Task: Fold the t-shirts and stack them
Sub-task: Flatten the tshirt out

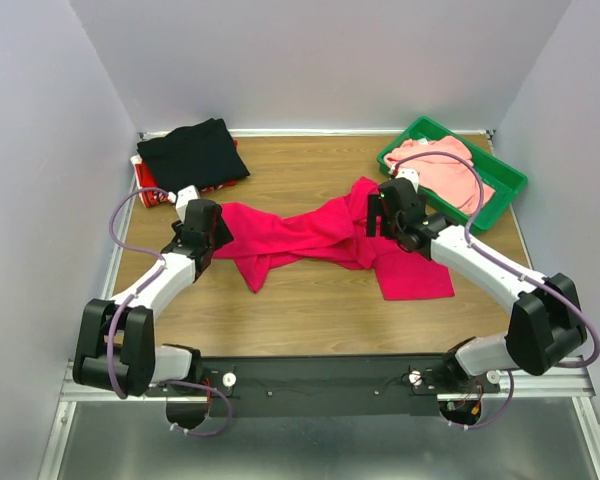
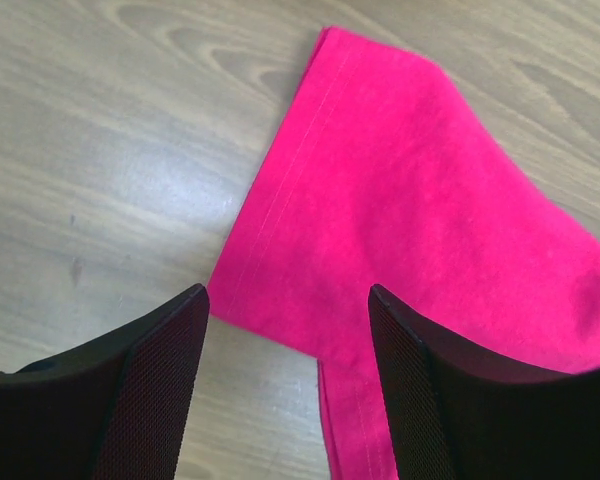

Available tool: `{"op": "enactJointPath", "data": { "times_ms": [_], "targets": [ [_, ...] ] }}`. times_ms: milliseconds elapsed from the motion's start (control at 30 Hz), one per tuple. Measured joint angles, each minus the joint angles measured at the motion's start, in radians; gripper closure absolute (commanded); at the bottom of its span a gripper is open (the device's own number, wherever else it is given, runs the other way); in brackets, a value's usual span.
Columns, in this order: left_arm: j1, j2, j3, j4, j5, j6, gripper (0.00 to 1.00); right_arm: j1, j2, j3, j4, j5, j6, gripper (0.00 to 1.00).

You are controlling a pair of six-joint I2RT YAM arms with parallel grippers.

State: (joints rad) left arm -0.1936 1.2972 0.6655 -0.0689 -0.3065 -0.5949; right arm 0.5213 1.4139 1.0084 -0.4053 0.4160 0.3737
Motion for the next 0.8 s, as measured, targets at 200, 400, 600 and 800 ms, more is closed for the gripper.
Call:
{"op": "enactJointPath", "data": {
  "times_ms": [200,400,600,800],
  "targets": [
    [0.002,0.01,0.002,-0.084,-0.014,-0.033,0.31,0.0,-0.028,-0.001,0.001,-0.014,0.003,0.07],
    [0.003,0.125,0.013,-0.13,-0.014,-0.042,0.35,0.0,-0.079,-0.031,0.003,-0.015,0.003,0.06],
    [0.01,0.187,0.046,-0.148,-0.025,-0.05,0.38,0.0,-0.087,-0.051,0.008,-0.021,0.003,0.05],
    [0.013,0.192,0.049,-0.146,-0.031,-0.053,0.39,0.0,-0.087,-0.058,0.016,-0.031,0.003,0.05]
  ]
}}
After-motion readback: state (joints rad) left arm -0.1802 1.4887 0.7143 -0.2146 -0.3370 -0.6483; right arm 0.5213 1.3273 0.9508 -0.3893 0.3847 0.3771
